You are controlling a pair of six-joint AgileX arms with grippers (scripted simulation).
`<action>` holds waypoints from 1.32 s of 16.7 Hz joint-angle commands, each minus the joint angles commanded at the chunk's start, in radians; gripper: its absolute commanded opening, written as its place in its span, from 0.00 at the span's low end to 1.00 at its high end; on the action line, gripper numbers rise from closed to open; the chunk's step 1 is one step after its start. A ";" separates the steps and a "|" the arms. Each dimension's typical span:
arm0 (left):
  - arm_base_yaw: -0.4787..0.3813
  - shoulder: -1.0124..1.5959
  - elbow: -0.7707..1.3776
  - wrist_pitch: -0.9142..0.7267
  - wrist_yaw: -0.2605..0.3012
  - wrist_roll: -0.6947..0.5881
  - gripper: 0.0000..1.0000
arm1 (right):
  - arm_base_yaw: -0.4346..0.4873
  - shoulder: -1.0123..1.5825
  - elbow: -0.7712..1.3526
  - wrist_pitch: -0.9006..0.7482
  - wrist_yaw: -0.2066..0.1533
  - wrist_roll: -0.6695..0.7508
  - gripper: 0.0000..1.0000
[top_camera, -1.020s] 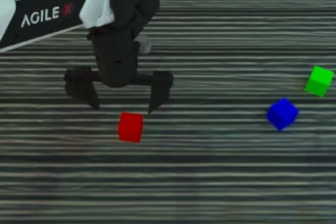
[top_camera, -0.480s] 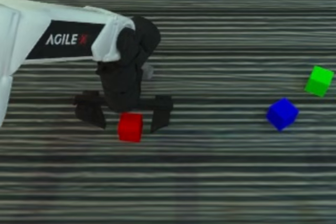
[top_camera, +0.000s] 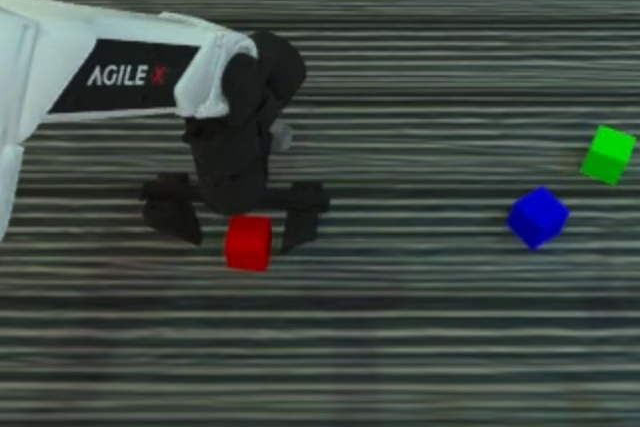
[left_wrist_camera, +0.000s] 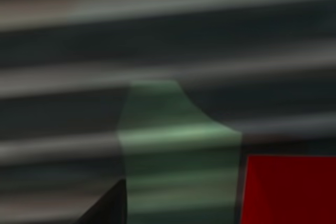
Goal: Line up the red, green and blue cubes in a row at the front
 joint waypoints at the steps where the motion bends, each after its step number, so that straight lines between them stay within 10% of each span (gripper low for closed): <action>1: 0.000 0.000 0.000 0.000 0.000 0.000 0.55 | 0.000 0.000 0.000 0.000 0.000 0.000 1.00; 8: 0.000 0.000 0.000 0.000 0.000 0.000 0.02 | 0.000 0.000 0.000 0.000 0.000 0.000 1.00; 22: 0.010 -0.075 0.081 -0.129 -0.015 0.006 0.00 | 0.000 0.000 0.000 0.000 0.000 0.000 1.00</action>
